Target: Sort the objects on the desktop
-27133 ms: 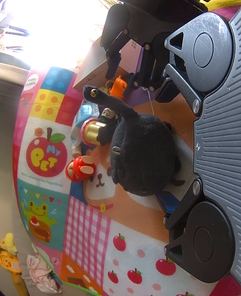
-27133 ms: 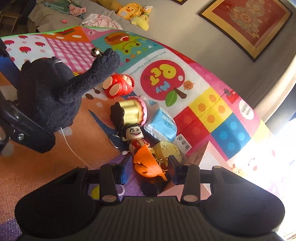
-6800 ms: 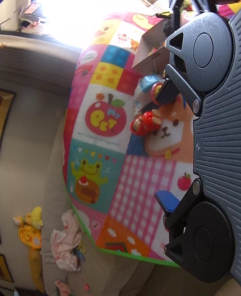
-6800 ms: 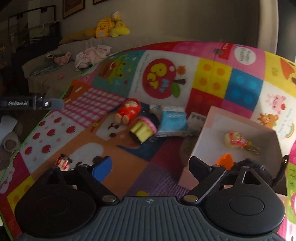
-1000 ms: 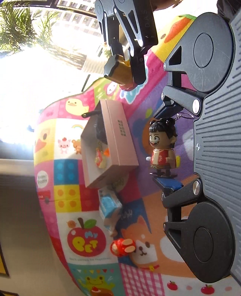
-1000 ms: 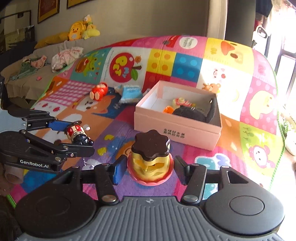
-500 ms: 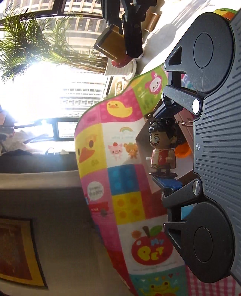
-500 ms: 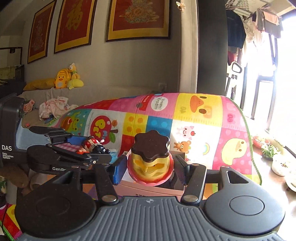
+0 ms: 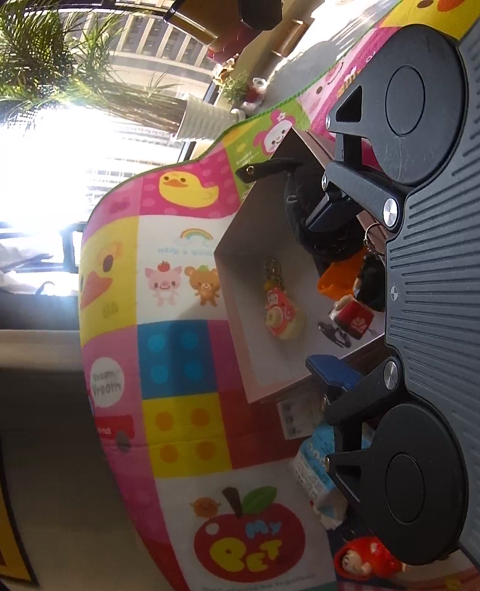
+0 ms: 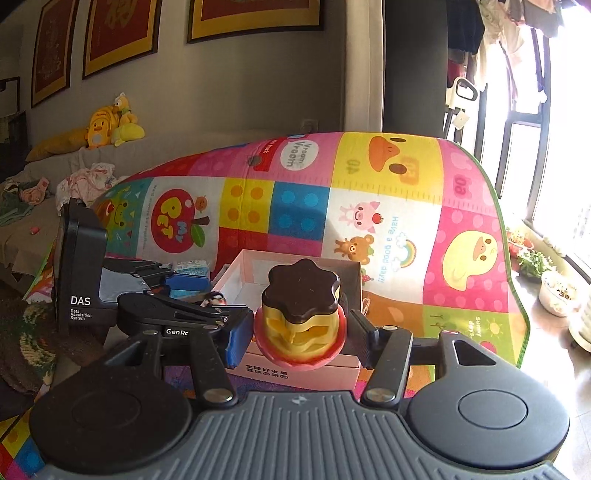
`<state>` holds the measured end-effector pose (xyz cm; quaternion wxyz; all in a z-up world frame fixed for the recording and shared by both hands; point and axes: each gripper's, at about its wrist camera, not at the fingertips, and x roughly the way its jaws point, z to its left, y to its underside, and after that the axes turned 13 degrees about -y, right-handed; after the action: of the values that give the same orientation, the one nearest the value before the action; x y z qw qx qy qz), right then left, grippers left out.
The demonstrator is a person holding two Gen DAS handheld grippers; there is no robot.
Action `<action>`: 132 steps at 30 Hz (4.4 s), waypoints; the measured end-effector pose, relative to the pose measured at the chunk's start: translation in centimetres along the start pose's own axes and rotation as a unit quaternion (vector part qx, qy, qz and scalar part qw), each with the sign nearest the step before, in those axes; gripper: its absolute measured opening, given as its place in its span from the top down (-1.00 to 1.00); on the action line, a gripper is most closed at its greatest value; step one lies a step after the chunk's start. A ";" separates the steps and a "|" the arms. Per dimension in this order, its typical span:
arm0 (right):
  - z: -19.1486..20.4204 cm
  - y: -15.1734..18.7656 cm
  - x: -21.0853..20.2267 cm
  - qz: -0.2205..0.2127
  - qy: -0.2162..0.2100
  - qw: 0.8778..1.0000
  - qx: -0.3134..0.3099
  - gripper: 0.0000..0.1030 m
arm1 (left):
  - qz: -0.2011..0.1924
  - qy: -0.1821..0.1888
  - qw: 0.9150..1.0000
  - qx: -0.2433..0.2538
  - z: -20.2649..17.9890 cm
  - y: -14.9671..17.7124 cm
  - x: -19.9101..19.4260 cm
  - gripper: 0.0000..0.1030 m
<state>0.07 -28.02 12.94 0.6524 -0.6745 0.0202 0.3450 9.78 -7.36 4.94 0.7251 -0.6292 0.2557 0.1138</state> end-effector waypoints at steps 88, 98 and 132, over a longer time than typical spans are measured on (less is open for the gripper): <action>9.7 -7.1 38.7 0.297 0.038 0.954 -0.029 0.77 | 0.052 -0.029 0.969 -0.239 14.0 13.1 -8.3 -1.00; 12.8 -3.1 28.3 0.338 -0.137 0.931 -0.022 0.78 | 0.038 -0.014 0.973 -0.227 13.5 13.0 -8.7 -1.00; 2.2 11.5 5.5 0.111 -0.013 0.994 -0.019 -0.74 | 0.069 0.008 0.995 -0.065 2.5 10.3 -9.7 -1.00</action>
<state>-2.17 -25.40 0.47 0.5969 -0.6761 0.0801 0.4245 -2.81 -1.58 1.32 0.6712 -0.6566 0.2961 0.1748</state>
